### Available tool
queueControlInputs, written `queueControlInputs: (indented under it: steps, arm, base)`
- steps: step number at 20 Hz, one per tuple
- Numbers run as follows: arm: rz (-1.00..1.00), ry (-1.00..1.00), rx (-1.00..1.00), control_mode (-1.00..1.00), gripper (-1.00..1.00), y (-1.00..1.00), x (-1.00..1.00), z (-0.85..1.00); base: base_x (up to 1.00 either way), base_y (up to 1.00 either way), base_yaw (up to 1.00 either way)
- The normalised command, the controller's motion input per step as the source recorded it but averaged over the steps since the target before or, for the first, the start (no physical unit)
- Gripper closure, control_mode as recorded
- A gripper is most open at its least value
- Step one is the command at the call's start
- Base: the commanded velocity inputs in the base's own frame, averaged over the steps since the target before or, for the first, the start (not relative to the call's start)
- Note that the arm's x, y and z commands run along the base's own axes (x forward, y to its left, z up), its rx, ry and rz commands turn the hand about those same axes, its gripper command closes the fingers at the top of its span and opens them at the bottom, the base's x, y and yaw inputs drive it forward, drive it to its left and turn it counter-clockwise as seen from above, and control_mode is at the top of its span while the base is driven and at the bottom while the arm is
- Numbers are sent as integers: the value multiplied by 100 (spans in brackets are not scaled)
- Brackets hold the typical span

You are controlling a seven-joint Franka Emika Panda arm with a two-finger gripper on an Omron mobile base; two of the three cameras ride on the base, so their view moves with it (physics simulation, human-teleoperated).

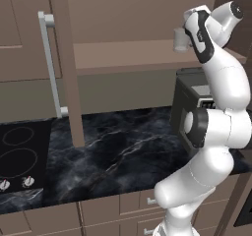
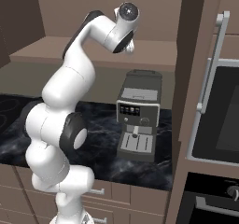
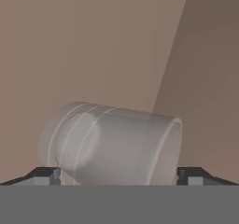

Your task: There is a bowl on the dining counter. Grab a lemon wedge from the fridge and place it in the bowl. Then get the liquor bottle and glass cup from the cabinet and place them next to the bowl.

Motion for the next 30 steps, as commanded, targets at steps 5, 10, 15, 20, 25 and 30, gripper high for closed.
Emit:
queueControlInputs:
  steps: [5, 10, 15, 20, 25, 30]
  arm:
    - [0, 0, -2, -100, -100, 0, 2, -13]
    - [0, 0, -2, -100, -100, 0, 4, -14]
    - [0, 0, -2, -100, -100, 0, 6, -13]
    - [0, 0, -2, -100, -100, 0, 3, -12]
    - [0, 0, 0, -100, -100, 0, 0, -7]
    - [0, 0, 0, -100, -100, 0, 0, -12]
  base:
    - [0, 0, 0]
    - [0, 0, 0]
    - [0, 0, 0]
    - [0, 0, 0]
    - [0, 0, 0]
    - [0, 0, 0]
